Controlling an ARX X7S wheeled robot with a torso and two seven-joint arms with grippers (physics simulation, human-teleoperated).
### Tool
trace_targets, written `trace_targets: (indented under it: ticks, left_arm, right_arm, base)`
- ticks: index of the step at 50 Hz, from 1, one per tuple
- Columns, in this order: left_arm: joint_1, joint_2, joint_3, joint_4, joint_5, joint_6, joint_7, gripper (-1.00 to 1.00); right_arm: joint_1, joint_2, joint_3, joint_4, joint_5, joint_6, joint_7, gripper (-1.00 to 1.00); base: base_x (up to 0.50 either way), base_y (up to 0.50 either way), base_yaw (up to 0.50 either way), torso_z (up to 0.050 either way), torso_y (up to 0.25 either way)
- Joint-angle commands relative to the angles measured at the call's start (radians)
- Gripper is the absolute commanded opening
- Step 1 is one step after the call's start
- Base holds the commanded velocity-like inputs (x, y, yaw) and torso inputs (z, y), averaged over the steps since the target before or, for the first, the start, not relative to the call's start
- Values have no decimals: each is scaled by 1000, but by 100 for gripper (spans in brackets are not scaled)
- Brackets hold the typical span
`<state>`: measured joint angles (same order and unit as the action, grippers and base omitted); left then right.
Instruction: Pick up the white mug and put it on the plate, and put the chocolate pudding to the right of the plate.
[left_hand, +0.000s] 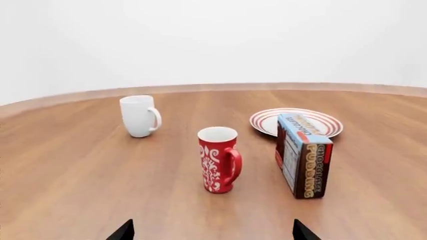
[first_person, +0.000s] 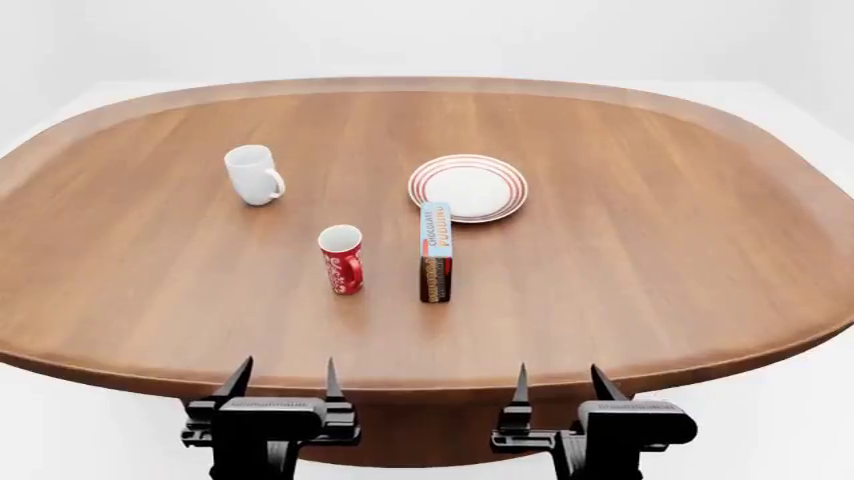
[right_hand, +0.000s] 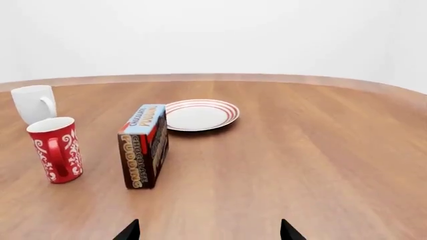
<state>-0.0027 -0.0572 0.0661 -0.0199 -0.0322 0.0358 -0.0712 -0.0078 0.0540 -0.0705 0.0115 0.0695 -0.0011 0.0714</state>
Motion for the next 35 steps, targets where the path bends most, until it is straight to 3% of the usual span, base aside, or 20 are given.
trace_targets:
  ticks: [1, 9, 17, 28, 35]
  left_arm:
    - [-4, -6, -1, 32, 9, -7, -4, 100]
    - [-25, -81, -123, 531, 36, -62, -81, 100]
    - [-70, -137, -325, 816, -26, -93, -145, 100]
    - [-91, -184, -487, 914, -18, -74, -195, 100]
    - [-78, -181, -521, 922, -20, -46, -211, 100]
  right_arm:
    - [3, 4, 7, -33, 6, 19, 1, 100]
    - [72, 74, 190, -465, 174, 43, 44, 100]
    - [158, 144, 415, -726, 326, 14, 132, 100]
    - [213, 213, 584, -853, 384, -17, 198, 100]
    - [200, 222, 582, -887, 404, -28, 188, 100]
  base:
    - [0, 0, 0, 0, 0]
    - [0, 0, 0, 0, 0]
    - [0, 0, 0, 0, 0]
    - [0, 0, 0, 0, 0]
    - [61, 0, 0, 0, 0]
